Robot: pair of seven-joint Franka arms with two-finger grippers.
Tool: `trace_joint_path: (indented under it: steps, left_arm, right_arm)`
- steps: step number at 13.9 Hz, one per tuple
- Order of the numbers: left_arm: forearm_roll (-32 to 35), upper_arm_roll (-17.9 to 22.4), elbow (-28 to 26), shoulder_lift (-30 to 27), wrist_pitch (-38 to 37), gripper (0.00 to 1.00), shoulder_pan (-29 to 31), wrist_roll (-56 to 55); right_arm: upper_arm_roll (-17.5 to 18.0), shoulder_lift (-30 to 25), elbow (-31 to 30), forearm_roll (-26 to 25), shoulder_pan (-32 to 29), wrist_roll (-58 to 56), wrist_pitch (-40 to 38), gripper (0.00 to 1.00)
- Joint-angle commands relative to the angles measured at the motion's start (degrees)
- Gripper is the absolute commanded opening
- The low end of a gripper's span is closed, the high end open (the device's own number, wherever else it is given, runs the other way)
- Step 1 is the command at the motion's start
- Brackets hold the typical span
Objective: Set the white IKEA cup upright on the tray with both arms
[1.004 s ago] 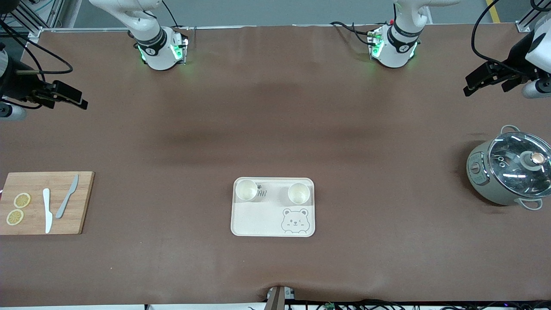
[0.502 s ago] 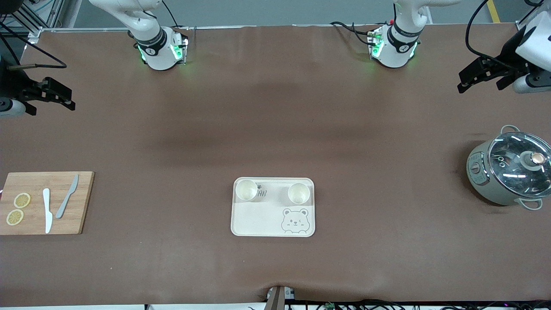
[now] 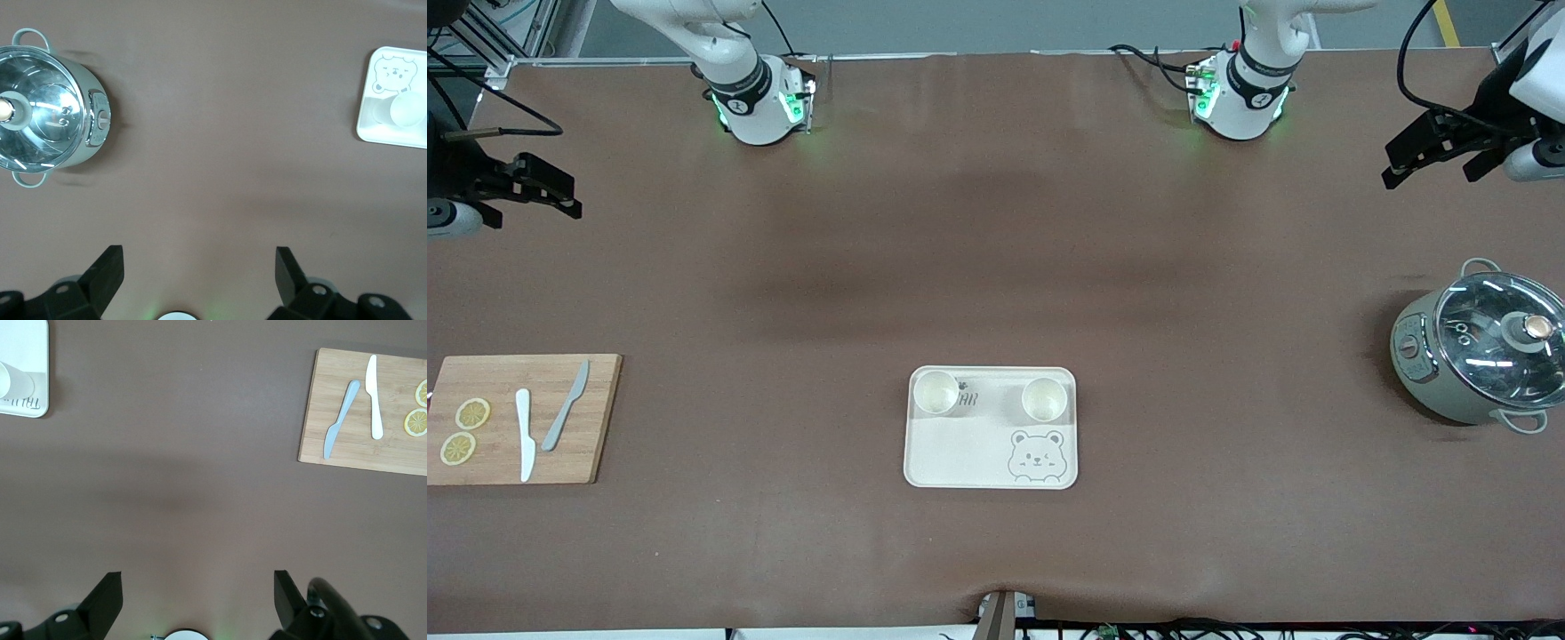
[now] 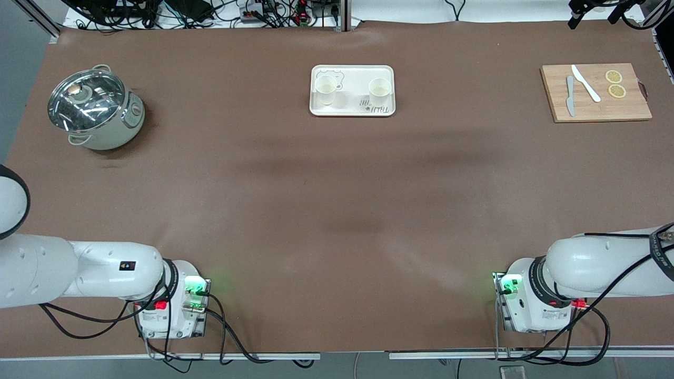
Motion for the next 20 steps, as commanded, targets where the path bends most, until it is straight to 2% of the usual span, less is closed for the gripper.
trace_joint_path:
  steps: [1,9,12,17,20]
  left_arm:
    - [1.67,-0.51,-0.98,-0.36,2.73,1.00,0.58,1.31]
    - [1.67,-0.86,0.08,2.37,4.50,1.00,0.05,1.31]
    - [1.76,-1.03,2.62,3.86,3.97,1.00,-0.13,0.44]
    - [1.67,-1.21,2.63,3.60,2.74,1.00,0.49,0.70]
    - [1.67,-1.21,3.07,4.12,2.82,1.00,0.23,0.52]
  right_arm:
    - [0.66,-0.19,0.72,-0.74,-1.00,-0.86,-0.22,1.00]
    - [0.66,-0.10,1.42,-0.66,-0.91,-0.77,-0.65,1.00]
    - [0.57,-0.19,1.34,-0.22,-1.18,-0.59,-0.83,1.00]
    - [0.66,-0.28,1.16,0.22,-2.32,-0.16,-0.92,1.00]
    - [0.93,-0.28,1.33,0.75,-1.88,6.96,-1.80,1.00]
